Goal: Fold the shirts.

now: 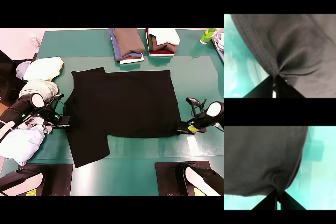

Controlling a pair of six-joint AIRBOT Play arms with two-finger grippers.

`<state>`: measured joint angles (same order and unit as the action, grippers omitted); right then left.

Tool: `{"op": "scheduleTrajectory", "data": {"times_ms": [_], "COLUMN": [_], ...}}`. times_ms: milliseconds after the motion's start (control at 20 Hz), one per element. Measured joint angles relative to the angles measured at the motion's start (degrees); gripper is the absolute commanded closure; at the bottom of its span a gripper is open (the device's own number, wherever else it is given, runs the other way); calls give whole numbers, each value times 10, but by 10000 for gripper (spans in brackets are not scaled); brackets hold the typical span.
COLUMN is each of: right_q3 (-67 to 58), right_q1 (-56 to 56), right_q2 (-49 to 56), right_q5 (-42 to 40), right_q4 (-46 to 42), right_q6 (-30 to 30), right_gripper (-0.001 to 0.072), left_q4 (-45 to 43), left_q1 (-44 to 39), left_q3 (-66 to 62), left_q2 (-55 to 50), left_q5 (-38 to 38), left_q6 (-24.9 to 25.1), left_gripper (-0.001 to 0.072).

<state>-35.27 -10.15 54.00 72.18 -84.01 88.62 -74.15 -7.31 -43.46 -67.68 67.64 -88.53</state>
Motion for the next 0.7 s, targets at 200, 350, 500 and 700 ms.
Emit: {"op": "scheduleTrajectory", "data": {"times_ms": [200, 350, 500, 700], "right_q3": [-101, -231, -381, -553], "right_q1": [7, 24, 33, 37], "right_q2": [-5, -26, -57, -98], "right_q5": [20, 25, 13, -7], "right_q4": [10, 16, 16, -11], "right_q6": [0, -1, -1, -1], "right_gripper": [692, 691, 691, 692], "left_q4": [3, -7, -32, -55], "left_q1": [0, 0, 0, 0], "left_q3": [-87, -232, -409, -616], "left_q2": [67, 147, 207, 245], "left_q5": [9, 10, 9, 6], "left_q6": [10, 14, 14, 13], "left_gripper": [682, 682, 682, 682]}}
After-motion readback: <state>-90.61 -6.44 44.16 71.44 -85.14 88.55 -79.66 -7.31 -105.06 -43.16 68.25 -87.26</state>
